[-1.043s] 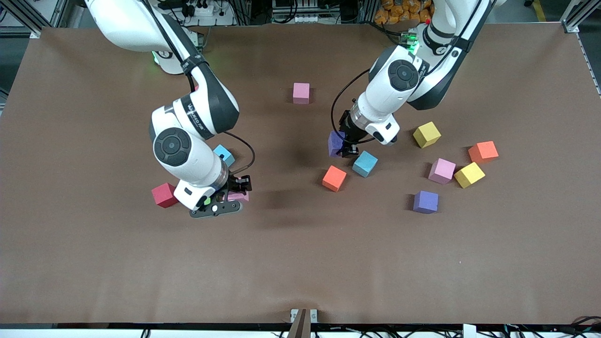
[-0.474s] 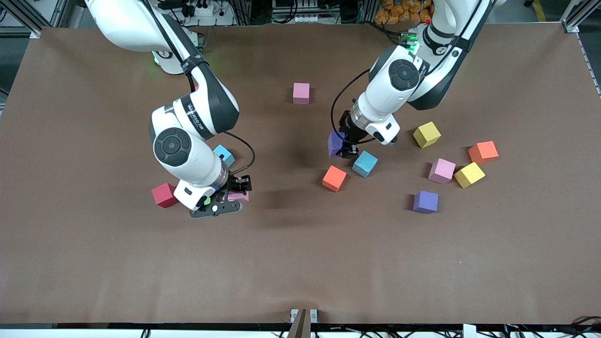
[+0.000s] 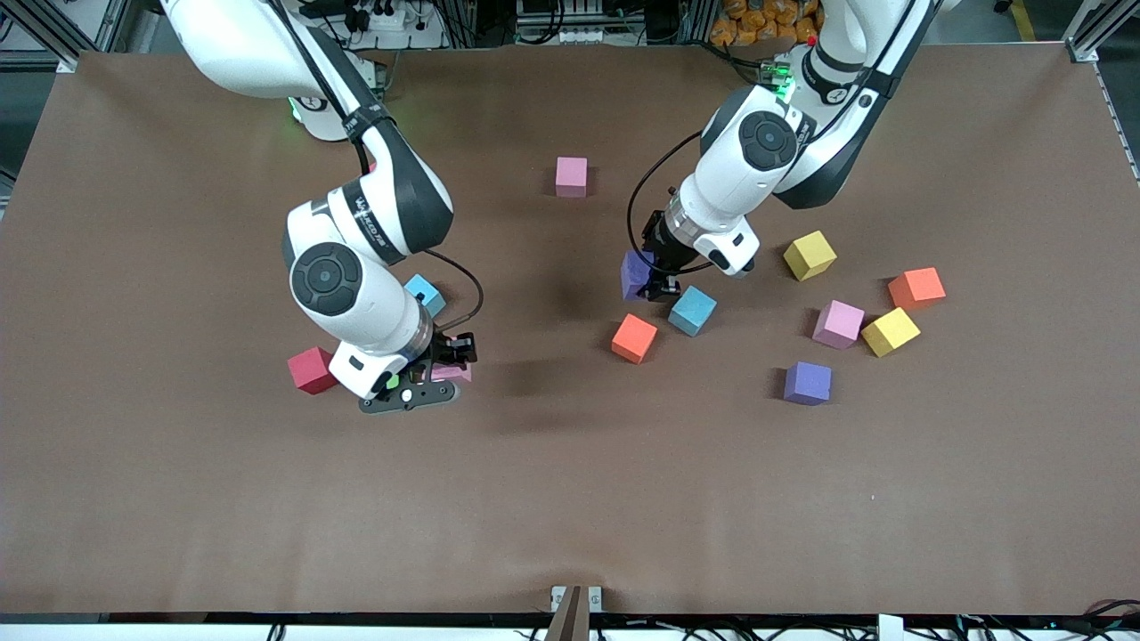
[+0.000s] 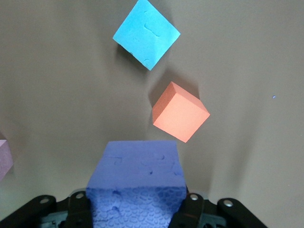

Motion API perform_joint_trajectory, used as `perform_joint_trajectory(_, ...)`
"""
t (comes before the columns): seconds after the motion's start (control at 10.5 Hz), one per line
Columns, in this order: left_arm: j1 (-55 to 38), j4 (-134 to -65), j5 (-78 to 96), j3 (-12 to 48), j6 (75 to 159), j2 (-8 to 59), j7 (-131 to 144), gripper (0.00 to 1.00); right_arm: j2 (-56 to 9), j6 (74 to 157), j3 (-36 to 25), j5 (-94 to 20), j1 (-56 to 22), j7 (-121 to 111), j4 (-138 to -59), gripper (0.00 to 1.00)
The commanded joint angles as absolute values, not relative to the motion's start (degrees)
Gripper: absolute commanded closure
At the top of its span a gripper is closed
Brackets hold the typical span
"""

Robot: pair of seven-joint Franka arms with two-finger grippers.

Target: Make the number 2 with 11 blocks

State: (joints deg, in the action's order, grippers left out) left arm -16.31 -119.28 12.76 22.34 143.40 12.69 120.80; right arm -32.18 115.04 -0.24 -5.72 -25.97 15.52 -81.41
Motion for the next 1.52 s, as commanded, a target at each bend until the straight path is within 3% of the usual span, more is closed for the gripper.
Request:
perform_joint_trajectory(0.0,-15.82,-119.36,13.27,22.76,143.53,12.04,121.11,0.7,-31.46,114.35,-0.09,-6.24,-25.66,16.08,-82.09,1.0)
perform_joint_trajectory(1.42,-15.91,-119.36,13.27,22.85,143.35,11.33,121.99,0.7,-31.55,114.61,-0.09,-5.89,-25.66,16.0,-83.23,1.0)
